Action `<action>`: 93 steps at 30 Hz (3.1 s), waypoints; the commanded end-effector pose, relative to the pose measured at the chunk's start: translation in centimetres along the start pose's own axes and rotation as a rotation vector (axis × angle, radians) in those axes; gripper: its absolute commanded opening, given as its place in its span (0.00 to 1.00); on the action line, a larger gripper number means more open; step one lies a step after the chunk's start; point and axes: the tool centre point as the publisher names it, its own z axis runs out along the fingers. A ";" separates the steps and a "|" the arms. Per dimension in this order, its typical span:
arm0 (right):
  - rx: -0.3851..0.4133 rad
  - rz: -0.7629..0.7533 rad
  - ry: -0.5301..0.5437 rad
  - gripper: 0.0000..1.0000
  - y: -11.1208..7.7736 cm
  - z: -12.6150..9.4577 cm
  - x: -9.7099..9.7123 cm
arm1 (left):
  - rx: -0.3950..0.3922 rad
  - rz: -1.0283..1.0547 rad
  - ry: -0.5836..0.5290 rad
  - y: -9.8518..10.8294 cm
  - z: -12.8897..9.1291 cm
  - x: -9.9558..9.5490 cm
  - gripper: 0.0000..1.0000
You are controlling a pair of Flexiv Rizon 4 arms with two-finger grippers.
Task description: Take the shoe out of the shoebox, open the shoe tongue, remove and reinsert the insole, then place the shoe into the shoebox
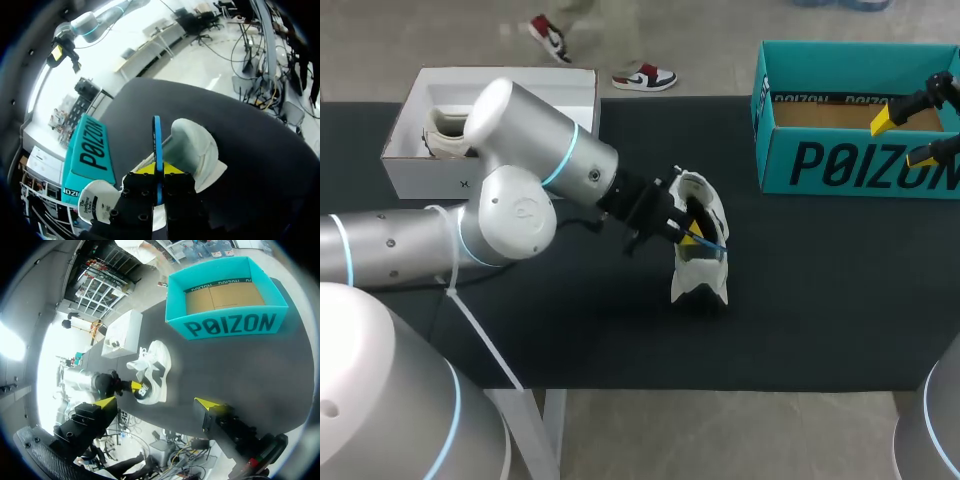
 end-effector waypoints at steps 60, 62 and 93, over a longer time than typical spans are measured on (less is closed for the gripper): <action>-0.001 0.002 -0.004 1.00 -0.1 0.0 0.0 | -0.005 0.008 -0.057 -0.8 -0.8 1.8 0.44; -0.001 0.002 -0.004 1.00 -0.1 0.0 0.0 | -0.005 0.014 -0.056 -0.9 -0.9 1.7 0.09; -0.001 0.002 -0.004 1.00 -0.1 0.0 0.0 | -0.220 0.213 0.708 -3.3 -4.5 -1.7 0.00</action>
